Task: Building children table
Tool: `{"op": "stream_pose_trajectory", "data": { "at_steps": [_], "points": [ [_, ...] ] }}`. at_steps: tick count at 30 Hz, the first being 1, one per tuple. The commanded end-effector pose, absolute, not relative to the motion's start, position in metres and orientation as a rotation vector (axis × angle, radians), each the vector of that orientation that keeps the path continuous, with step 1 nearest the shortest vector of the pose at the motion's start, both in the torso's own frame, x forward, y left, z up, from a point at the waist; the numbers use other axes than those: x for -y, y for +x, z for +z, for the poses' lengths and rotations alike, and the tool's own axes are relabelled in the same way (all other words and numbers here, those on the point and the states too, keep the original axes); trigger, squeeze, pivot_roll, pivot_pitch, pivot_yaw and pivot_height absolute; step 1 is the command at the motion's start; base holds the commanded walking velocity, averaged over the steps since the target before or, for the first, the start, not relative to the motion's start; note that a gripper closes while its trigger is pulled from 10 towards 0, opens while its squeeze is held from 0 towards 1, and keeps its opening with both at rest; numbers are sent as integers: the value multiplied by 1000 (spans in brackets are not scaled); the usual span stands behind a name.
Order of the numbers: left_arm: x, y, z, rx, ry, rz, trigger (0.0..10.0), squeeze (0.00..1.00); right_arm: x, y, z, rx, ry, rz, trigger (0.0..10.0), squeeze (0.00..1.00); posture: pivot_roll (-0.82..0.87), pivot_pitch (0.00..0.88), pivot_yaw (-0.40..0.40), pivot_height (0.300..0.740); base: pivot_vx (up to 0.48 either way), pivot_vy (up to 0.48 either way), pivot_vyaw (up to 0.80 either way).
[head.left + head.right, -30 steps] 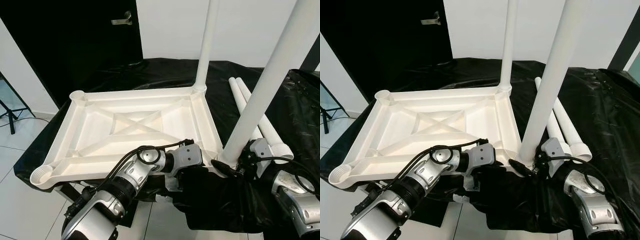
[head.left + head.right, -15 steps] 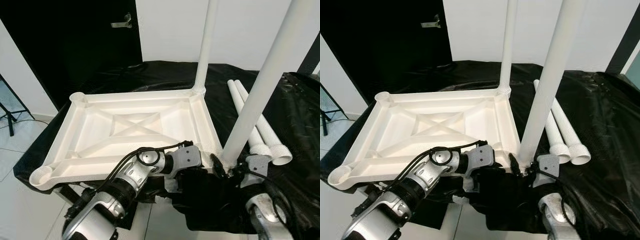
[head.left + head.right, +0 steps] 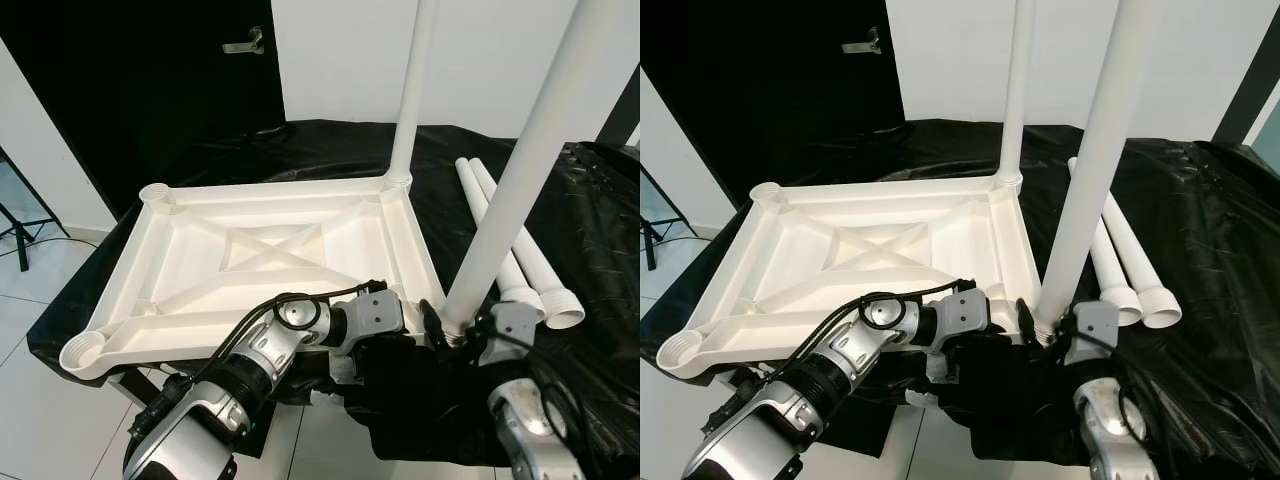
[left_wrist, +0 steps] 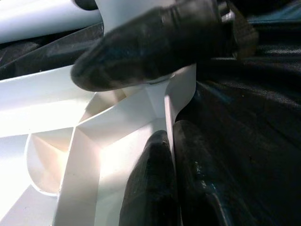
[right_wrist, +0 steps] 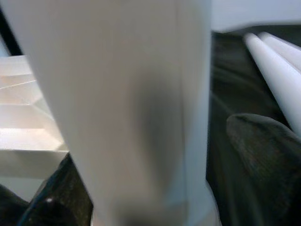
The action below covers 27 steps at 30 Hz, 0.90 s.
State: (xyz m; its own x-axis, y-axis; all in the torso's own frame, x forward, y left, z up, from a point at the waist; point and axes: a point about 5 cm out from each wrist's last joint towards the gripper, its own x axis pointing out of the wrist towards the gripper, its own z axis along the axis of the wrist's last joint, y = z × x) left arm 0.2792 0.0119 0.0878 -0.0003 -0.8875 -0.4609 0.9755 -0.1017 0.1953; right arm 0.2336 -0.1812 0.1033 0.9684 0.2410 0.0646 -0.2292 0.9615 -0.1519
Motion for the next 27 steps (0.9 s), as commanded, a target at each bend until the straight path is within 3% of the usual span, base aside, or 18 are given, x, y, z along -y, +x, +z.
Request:
{"op": "stream_pose_trajectory", "data": {
  "at_steps": [1,9,10,11,12,27],
  "points": [
    [-37,251,34,-521,517,-1689,10000,0,179,235,108,90,-176,404,10000,0,141,0,6,740,0,0,0],
    [-38,254,37,-515,526,-1681,10000,0,198,231,99,-39,-221,555,10000,0,155,0,2,740,0,0,0],
    [-39,253,36,-518,527,-1681,10000,0,198,231,98,-51,-217,564,4431,0,154,0,4,740,0,0,0],
    [-39,253,36,-518,527,-1681,10000,0,198,231,98,-51,-217,564,4431,0,154,0,4,740,0,0,0],
    [-40,252,34,-523,528,-1683,10000,0,198,231,96,-66,-186,575,0,0,153,0,6,740,0,0,0],
    [-40,253,37,-521,539,-1693,10000,0,207,236,101,-38,-144,578,0,0,149,0,19,740,0,0,0]
  ]
}}
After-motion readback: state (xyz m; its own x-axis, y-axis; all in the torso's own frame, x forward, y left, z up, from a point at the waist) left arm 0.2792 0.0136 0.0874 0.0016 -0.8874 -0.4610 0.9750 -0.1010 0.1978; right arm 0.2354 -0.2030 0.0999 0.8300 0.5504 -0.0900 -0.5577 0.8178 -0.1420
